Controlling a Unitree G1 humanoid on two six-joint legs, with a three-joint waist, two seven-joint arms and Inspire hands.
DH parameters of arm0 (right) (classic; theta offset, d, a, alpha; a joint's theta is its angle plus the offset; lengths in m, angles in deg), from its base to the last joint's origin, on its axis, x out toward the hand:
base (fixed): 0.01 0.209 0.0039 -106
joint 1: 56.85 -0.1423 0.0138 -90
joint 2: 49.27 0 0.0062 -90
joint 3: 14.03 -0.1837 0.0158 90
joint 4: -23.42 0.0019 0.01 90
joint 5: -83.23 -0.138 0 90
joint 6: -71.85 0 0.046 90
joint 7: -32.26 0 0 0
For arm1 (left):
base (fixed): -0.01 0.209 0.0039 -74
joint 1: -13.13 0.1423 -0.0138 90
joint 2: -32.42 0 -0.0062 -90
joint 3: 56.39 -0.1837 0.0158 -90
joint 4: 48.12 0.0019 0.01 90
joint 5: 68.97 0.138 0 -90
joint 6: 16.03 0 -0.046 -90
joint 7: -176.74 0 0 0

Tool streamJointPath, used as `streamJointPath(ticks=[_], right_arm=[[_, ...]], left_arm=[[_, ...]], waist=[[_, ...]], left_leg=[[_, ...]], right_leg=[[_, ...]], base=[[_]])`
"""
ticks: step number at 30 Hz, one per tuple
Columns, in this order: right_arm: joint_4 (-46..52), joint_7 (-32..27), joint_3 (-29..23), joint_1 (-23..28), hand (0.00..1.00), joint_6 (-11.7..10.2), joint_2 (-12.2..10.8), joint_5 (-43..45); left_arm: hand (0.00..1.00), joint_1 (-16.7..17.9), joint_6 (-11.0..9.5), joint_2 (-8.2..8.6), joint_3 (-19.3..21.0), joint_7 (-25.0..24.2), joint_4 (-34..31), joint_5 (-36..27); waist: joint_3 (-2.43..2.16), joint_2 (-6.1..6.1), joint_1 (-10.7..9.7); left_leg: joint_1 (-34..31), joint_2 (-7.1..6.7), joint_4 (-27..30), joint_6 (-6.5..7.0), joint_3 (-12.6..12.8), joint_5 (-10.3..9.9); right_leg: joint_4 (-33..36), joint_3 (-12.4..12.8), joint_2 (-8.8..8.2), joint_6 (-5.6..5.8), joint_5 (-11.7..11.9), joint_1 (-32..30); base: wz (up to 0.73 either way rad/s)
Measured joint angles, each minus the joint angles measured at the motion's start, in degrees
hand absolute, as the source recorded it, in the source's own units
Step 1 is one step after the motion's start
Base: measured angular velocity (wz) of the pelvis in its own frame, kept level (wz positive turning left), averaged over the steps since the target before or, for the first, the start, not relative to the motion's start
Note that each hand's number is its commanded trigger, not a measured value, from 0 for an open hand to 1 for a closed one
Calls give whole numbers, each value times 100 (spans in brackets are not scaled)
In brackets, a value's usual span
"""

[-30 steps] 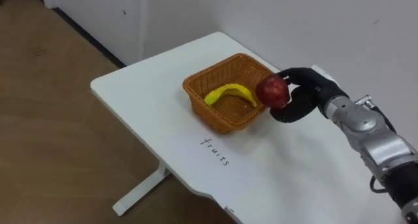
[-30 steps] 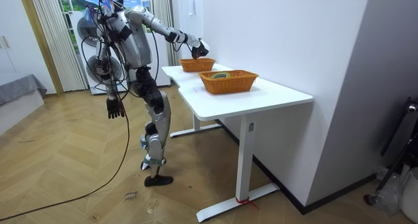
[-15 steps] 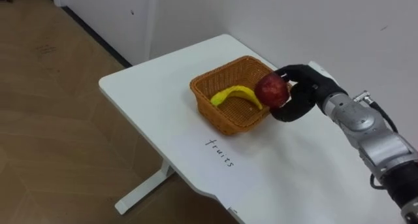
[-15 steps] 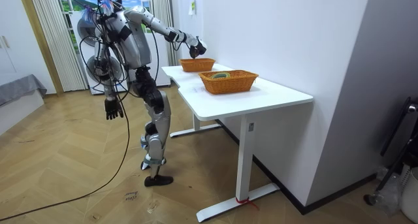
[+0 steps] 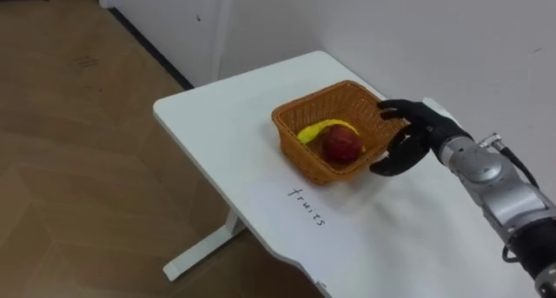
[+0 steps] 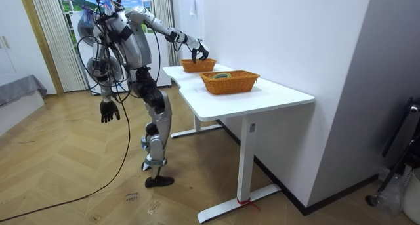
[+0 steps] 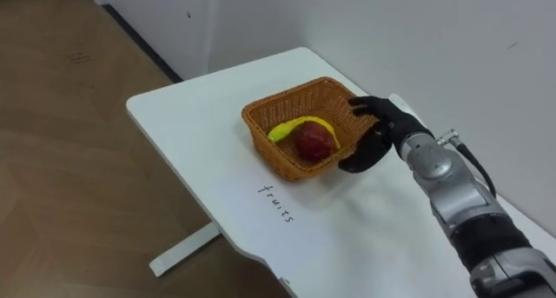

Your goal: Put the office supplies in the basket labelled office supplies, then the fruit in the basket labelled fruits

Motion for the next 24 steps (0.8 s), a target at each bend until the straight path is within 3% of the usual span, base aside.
streamJointPath(ticks=[20,24], right_arm=[[-744,-10,53,-422,0,-13,4,-446],[-439,-9,-60,-427,0,-20,18,-527]], left_arm=[[0,-83,-69,-16,2,-3,-6,-68],[0,-77,-158,-12,85,-4,1,-69]], waist=[[-4,-50,23],[-54,-120,-142]], left_leg=[[-90,6,37,8,22,-3],[-117,33,3,9,108,-5]], right_leg=[[-1,65,13,-1,1,-92],[4,141,14,-2,2,-163]], base=[[-1],[-8]])
